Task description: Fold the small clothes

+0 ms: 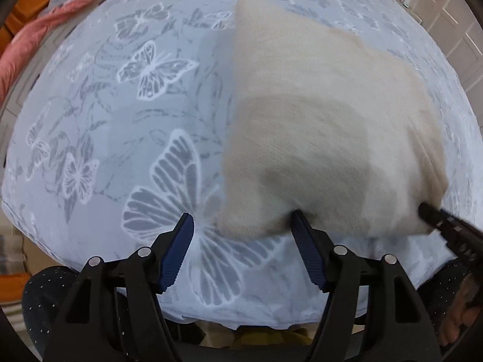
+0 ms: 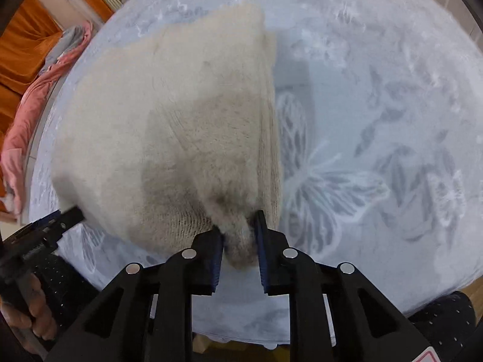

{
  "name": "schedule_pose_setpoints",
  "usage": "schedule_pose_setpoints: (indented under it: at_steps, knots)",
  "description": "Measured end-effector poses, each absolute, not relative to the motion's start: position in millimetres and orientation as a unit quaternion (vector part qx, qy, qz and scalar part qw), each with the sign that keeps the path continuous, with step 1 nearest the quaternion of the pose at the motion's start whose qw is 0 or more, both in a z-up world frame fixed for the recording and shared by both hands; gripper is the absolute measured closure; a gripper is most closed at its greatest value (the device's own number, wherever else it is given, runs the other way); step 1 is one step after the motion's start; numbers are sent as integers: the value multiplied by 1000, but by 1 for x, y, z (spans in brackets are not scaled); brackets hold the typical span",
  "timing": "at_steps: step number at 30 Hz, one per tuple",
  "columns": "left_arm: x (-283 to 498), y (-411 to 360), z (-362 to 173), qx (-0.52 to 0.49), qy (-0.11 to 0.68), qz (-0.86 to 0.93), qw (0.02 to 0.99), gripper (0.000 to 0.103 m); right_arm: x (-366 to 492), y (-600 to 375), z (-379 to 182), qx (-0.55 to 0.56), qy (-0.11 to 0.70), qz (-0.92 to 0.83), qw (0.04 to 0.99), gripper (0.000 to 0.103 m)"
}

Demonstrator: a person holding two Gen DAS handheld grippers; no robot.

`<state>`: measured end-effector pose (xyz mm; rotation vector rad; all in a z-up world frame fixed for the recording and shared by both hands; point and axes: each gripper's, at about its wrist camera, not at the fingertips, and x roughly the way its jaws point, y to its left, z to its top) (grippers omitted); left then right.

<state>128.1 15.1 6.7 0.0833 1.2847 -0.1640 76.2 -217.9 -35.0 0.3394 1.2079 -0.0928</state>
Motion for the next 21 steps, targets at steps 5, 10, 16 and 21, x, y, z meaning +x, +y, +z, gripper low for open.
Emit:
schedule_pose_setpoints:
  at_steps: [5,10,16,21]
  knots:
    - [101,4,29,54,567,-83,818,37,46,-197,6,119,500,-95,853,55]
    - [79,-5,42,59,533,-77,840,26,17,-192,12,108,457,-147,871,36]
    - [55,-19,35,81,503,-65,858,24,-5,-191,-8,71,445,-174,876,29]
    - [37,-23,23,76,506,-61,857,24,-22,-177,-21,63,453,-167,873,28]
